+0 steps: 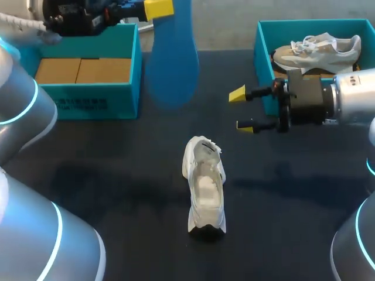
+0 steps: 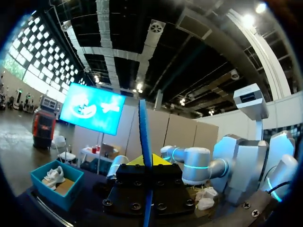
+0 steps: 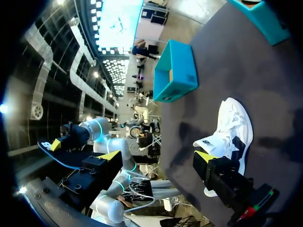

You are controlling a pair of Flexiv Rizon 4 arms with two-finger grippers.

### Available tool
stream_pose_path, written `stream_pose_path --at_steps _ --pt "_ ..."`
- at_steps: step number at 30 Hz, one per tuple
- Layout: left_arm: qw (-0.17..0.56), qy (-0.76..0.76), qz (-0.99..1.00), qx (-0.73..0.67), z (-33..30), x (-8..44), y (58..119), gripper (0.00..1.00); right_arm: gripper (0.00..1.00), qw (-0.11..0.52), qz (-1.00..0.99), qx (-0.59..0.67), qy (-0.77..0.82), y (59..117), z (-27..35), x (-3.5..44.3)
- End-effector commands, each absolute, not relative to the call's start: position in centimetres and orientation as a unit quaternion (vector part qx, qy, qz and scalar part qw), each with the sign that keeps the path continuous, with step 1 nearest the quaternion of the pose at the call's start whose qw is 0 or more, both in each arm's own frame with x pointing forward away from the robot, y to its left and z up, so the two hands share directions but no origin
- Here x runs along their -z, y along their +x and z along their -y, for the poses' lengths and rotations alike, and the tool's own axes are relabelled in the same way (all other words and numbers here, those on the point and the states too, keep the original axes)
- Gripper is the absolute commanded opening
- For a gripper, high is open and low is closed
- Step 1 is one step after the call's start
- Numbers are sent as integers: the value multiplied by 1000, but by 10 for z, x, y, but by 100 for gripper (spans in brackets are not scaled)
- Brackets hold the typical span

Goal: Take the shoe out of the shoebox, open the shoe tongue, remove and reinsert the insole, then place the shoe into the shoebox

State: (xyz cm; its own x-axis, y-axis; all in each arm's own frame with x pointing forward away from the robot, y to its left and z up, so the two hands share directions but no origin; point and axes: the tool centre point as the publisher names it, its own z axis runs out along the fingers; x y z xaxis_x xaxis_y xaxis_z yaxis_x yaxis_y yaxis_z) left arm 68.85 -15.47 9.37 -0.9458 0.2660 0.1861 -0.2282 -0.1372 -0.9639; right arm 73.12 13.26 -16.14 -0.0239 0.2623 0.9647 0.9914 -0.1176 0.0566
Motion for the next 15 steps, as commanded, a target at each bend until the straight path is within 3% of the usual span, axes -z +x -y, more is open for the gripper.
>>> stream_pose_path --at_steps 1,11,15 --pt "143 -70 609 -777 153 -78 696 0 100 389 537 475 -578 738 -139 161" --pt "-43 -244 614 -749 143 -59 692 0 100 389 537 475 -578 738 -139 161" --pt "-43 -244 614 -749 143 -59 692 0 100 389 537 475 -578 738 -139 161"
